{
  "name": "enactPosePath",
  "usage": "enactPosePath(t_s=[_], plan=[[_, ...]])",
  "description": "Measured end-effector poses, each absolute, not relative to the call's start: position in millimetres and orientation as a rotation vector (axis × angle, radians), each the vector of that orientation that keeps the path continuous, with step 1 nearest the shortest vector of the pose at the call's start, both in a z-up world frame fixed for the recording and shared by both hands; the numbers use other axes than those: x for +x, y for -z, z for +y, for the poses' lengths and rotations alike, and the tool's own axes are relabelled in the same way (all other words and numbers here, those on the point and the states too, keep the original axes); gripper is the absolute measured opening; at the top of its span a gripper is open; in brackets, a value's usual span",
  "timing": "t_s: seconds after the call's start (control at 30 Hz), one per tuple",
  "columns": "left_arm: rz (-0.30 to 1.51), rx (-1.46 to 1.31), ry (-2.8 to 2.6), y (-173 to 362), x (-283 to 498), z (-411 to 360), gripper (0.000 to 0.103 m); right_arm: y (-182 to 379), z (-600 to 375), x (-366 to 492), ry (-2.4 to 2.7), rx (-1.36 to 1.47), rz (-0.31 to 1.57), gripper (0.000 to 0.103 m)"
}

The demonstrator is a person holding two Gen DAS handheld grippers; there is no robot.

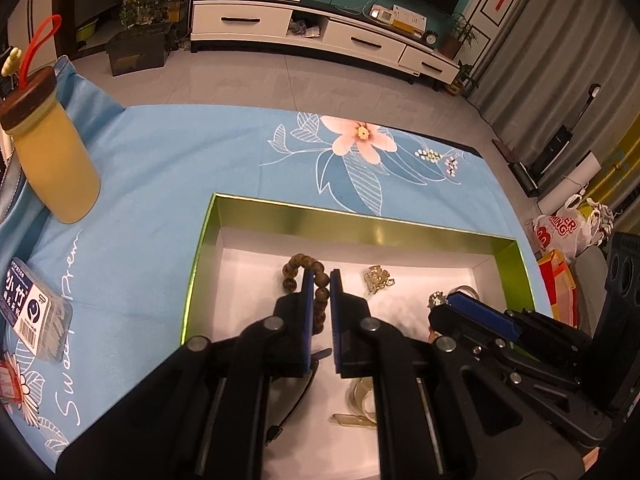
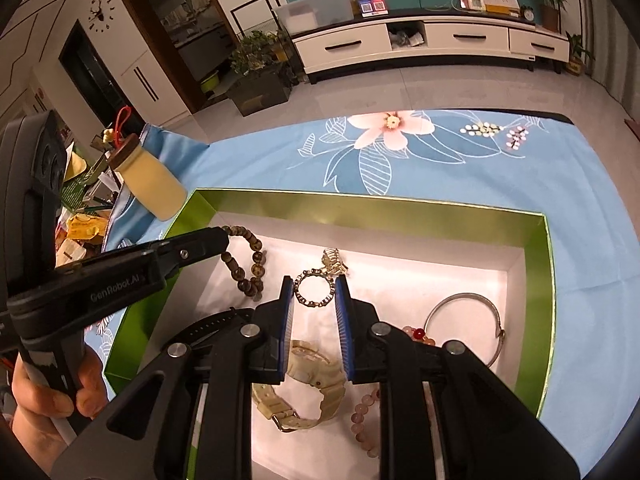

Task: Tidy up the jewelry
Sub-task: 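Lower the brown bracelet and the ring into the green box with both tools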

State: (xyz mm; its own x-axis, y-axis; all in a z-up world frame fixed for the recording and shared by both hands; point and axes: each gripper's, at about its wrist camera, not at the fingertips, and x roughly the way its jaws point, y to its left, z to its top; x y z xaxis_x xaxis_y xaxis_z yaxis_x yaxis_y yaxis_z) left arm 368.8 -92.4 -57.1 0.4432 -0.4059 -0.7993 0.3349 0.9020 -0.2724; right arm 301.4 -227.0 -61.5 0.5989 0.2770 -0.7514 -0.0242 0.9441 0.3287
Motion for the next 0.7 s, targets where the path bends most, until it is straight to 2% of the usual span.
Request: enactPosePath(t_s=[0.7], plan=[[1.037, -0.051, 0.464, 65.4, 369.9, -102.6, 0.008, 64.4, -226.0, 307.4, -0.173, 0.309, 0.939, 0.021]])
